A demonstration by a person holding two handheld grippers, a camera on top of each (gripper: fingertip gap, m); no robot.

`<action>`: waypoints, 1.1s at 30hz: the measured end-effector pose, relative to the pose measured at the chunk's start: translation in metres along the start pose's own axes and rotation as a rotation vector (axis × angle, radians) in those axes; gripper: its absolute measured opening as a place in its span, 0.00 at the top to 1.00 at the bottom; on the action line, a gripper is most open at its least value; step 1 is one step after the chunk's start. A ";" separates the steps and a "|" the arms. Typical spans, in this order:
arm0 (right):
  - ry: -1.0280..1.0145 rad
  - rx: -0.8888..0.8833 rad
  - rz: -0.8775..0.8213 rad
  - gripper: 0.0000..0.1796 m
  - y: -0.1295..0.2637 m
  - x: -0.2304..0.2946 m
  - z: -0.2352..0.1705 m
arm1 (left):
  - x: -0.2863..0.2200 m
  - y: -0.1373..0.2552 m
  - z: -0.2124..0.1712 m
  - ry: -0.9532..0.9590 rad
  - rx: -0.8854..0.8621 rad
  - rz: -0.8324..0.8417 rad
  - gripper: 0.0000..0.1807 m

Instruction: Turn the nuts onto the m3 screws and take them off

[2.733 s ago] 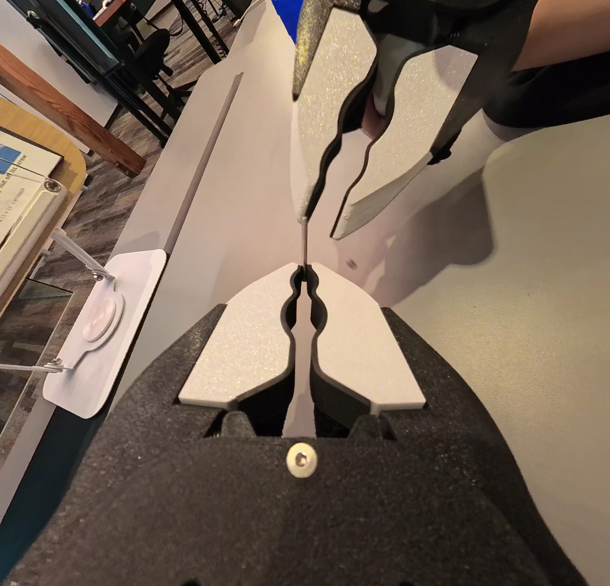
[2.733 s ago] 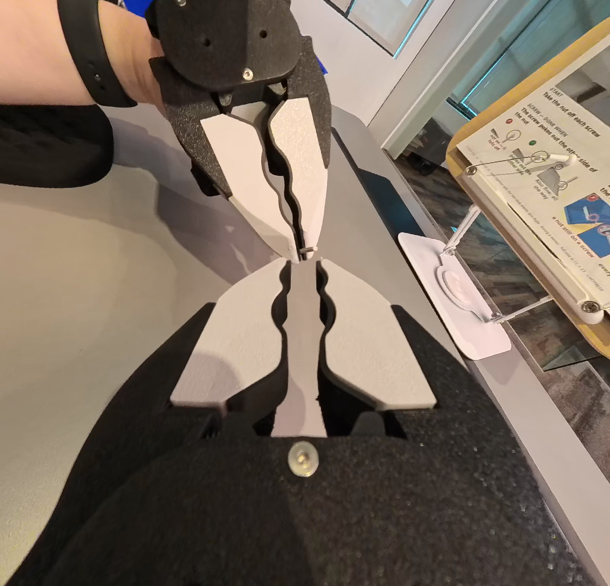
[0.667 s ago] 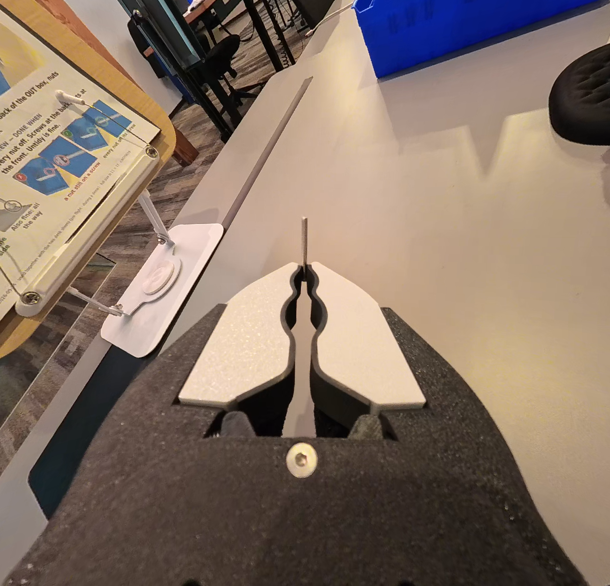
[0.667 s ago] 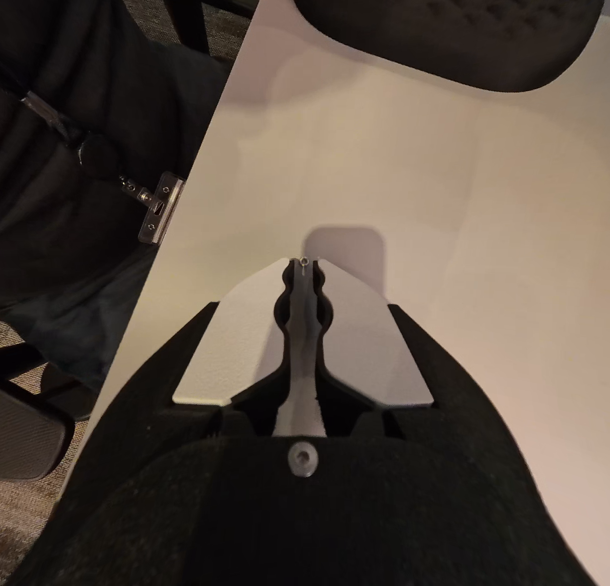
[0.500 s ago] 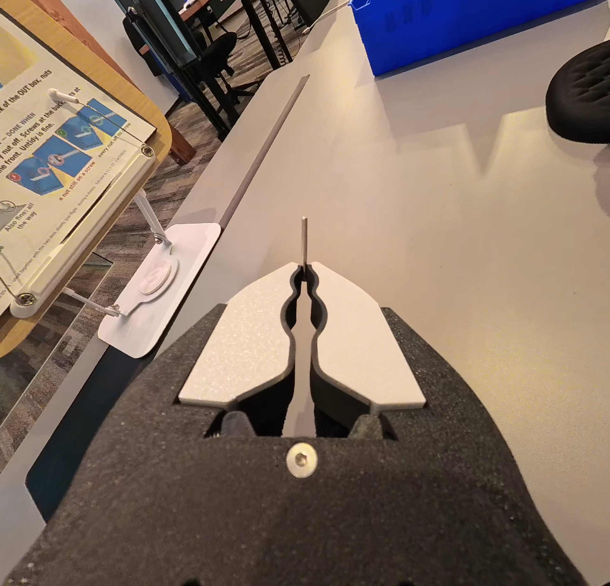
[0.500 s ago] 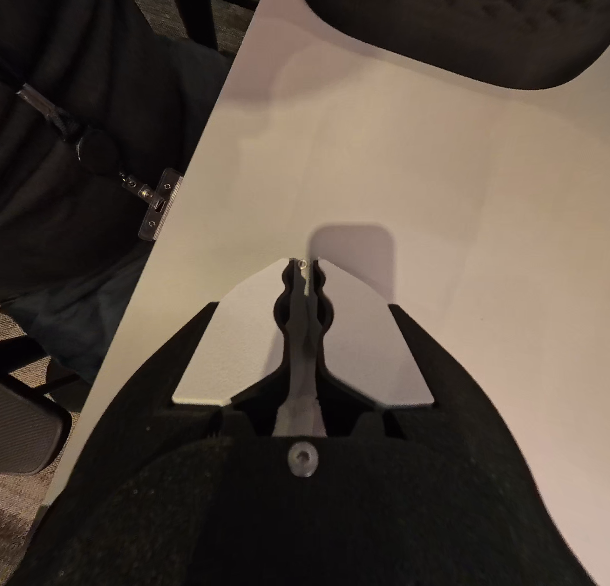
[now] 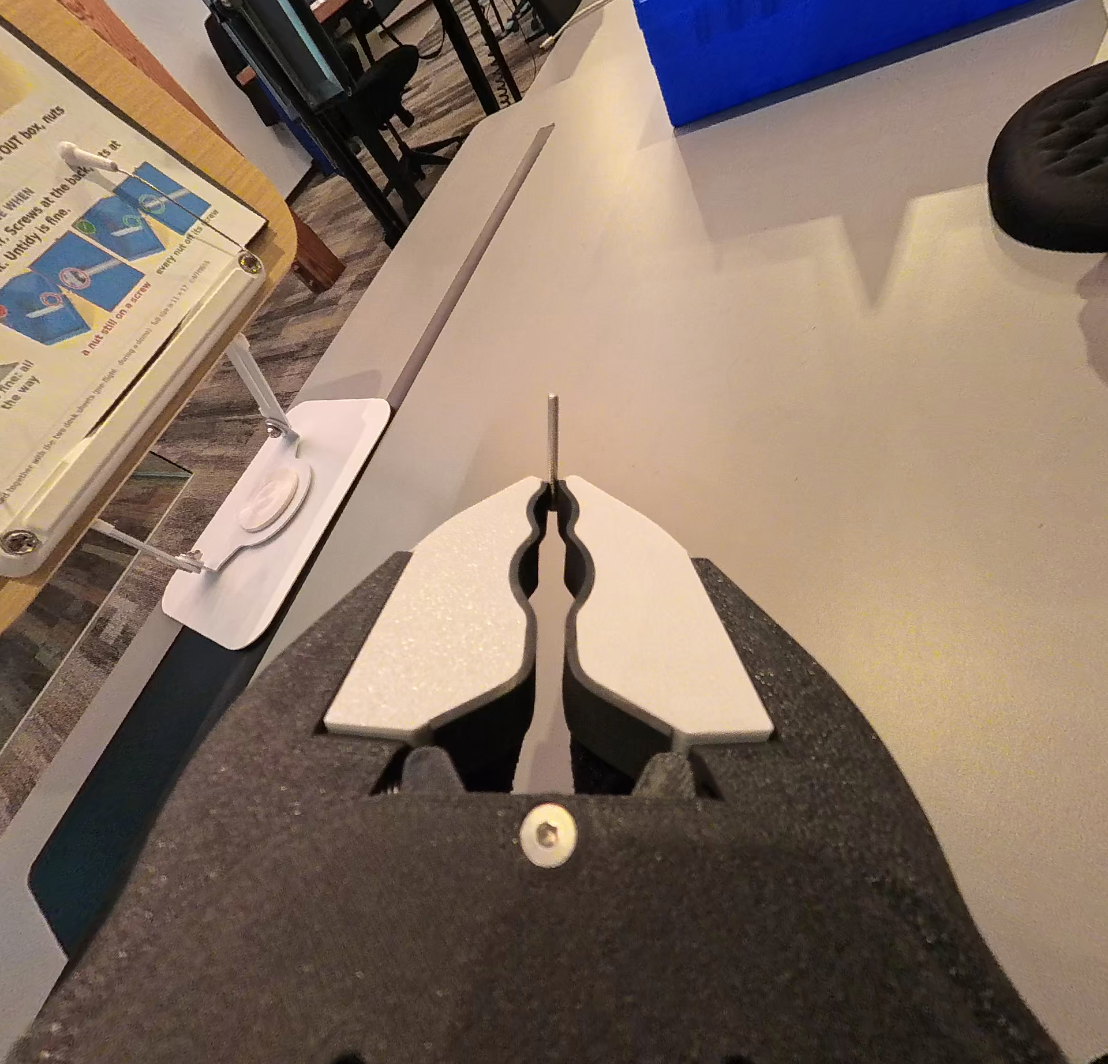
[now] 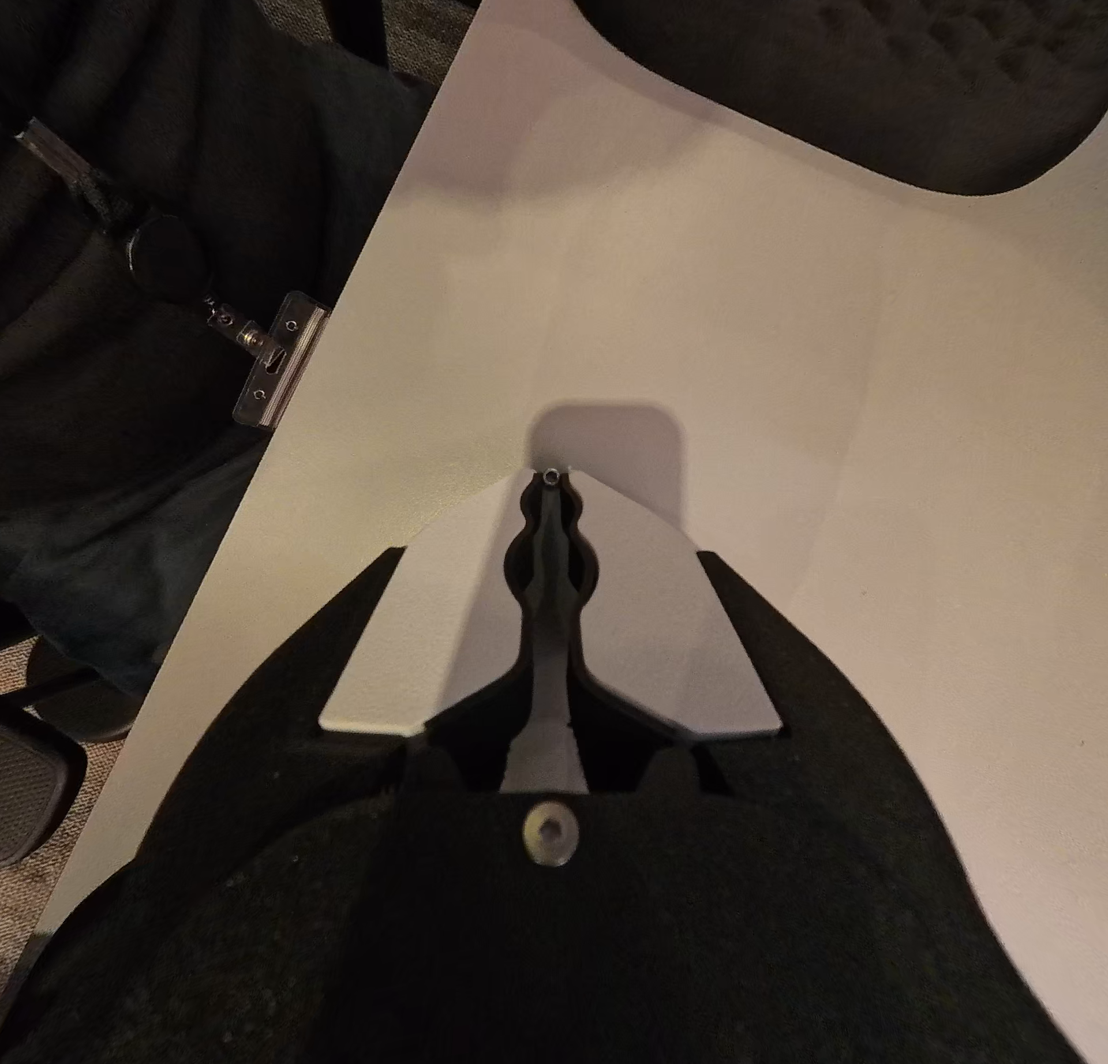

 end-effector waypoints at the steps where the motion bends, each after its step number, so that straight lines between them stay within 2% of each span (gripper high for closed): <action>1: 0.001 0.002 -0.002 0.97 0.000 0.000 0.000 | 0.000 0.000 0.000 -0.001 0.002 -0.001 0.99; 33: -0.048 -0.028 -0.078 0.98 0.004 -0.006 -0.002 | -0.004 -0.003 -0.003 -0.006 0.021 -0.018 0.99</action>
Point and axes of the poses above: each gripper's, where its closed fingertips meet, y back along the fingers, z out of its top, x = y × z across the jaws, the point moved 1 cm from there along y, back along the fingers, and after that the axes turned 5 degrees about -x, right-handed, at the moved point
